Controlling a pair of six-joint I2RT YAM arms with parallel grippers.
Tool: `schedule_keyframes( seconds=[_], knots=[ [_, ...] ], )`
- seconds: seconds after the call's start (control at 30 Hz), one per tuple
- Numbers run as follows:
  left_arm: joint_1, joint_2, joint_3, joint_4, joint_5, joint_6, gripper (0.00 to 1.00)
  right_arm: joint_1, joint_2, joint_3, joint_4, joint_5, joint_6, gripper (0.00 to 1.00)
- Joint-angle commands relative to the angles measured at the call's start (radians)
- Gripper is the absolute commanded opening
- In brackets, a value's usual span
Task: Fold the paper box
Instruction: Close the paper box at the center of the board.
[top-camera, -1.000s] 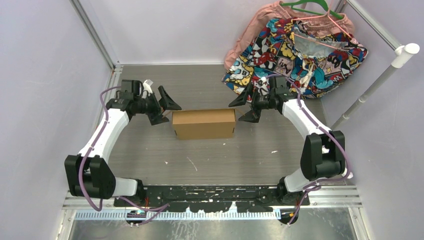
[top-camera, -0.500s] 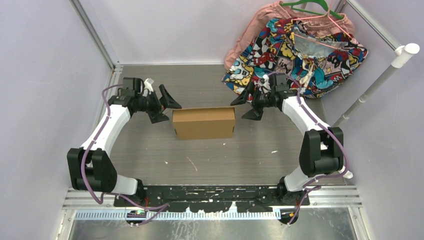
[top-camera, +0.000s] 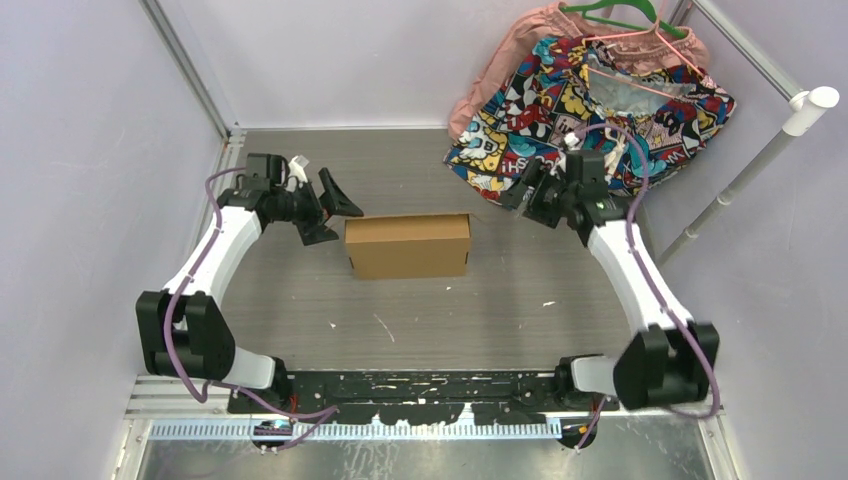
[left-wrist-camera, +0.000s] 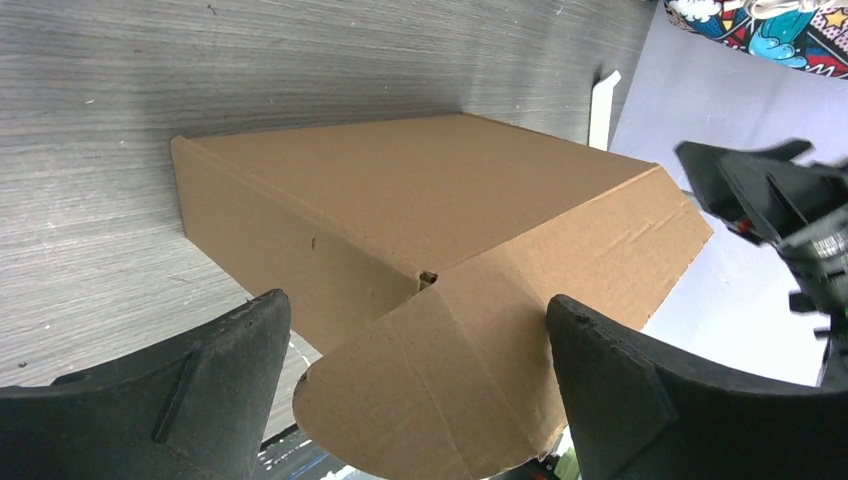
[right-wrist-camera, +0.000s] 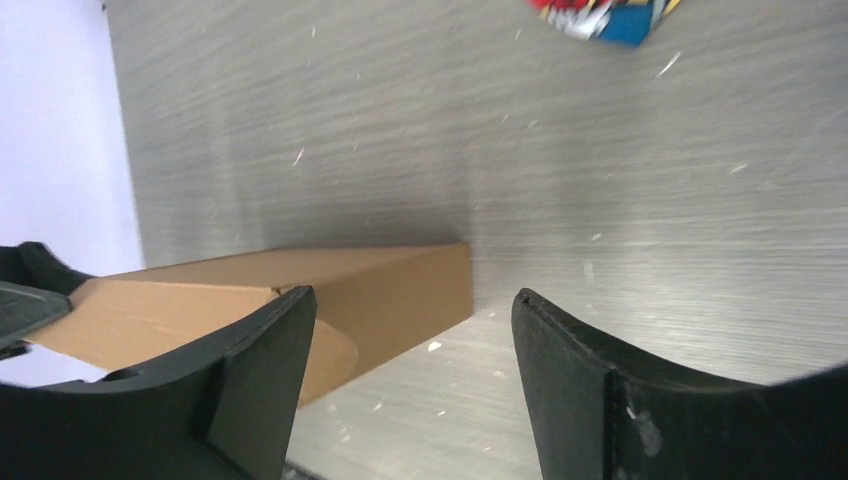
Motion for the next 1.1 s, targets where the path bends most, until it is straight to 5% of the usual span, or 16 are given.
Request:
schedule_keyframes(
  seconds=[0.0, 0.17, 0.37, 1.07],
  knots=[
    [0.011, -0.001, 0.045, 0.009, 0.04, 0.027, 1.0, 0.051, -0.239, -0.093, 0.146, 0.282, -0.192, 0.75],
    [0.015, 0.014, 0.058, -0.011, 0.052, 0.048, 1.0, 0.267, -0.384, -0.204, 0.271, 0.452, -0.419, 0.74],
    [0.023, 0.025, 0.067, -0.016, 0.071, 0.059, 1.0, 0.341, -0.321, -0.143, 0.219, 0.451, -0.535, 0.68],
    [0.026, 0.059, 0.108, -0.04, 0.118, 0.065, 1.0, 0.358, -0.334, -0.13, 0.248, 0.333, -0.587, 0.63]
  ],
)
